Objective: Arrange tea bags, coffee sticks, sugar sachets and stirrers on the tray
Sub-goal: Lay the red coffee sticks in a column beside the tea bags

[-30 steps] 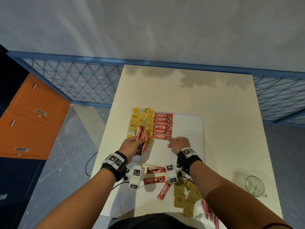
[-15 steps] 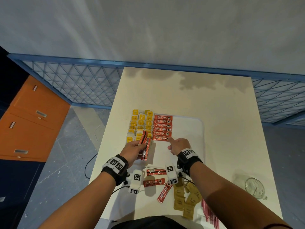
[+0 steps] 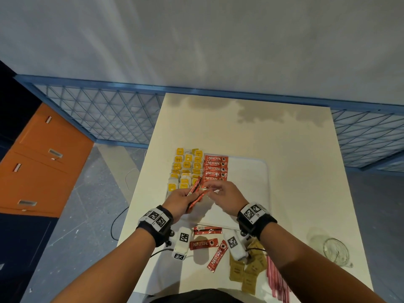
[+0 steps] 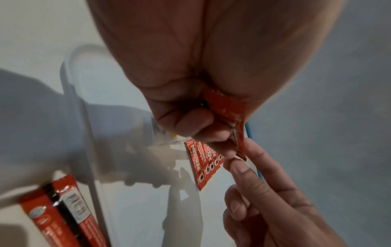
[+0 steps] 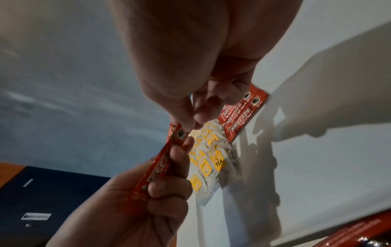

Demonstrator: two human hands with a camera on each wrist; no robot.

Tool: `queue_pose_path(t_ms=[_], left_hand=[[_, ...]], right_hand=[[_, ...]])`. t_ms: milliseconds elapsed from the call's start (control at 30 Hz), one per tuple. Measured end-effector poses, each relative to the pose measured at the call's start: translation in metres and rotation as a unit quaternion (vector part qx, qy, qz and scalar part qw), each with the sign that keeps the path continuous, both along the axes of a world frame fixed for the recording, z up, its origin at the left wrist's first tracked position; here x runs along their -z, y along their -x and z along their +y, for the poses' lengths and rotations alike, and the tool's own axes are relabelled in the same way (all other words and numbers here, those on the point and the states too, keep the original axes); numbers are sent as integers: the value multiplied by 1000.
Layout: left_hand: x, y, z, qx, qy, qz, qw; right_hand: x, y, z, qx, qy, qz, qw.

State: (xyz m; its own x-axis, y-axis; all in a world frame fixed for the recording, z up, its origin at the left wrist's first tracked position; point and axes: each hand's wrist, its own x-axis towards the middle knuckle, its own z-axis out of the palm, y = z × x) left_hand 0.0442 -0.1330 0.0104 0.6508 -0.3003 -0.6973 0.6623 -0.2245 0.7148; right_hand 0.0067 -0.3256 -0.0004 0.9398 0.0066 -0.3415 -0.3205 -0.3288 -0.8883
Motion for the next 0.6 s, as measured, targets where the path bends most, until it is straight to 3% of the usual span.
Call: queue_pose_path(t_ms=[333, 500, 600], left_hand=[[-13, -1, -1, -7, 6, -4, 1000], [-23, -2, 2, -43, 7, -13, 999], [-24, -2, 3, -20, 11, -49, 999]], right_hand=[[-9, 8, -3, -12, 38, -7, 999], [-16, 17, -11, 15, 7, 36, 999], [-17, 21, -14, 28, -7, 44, 999]])
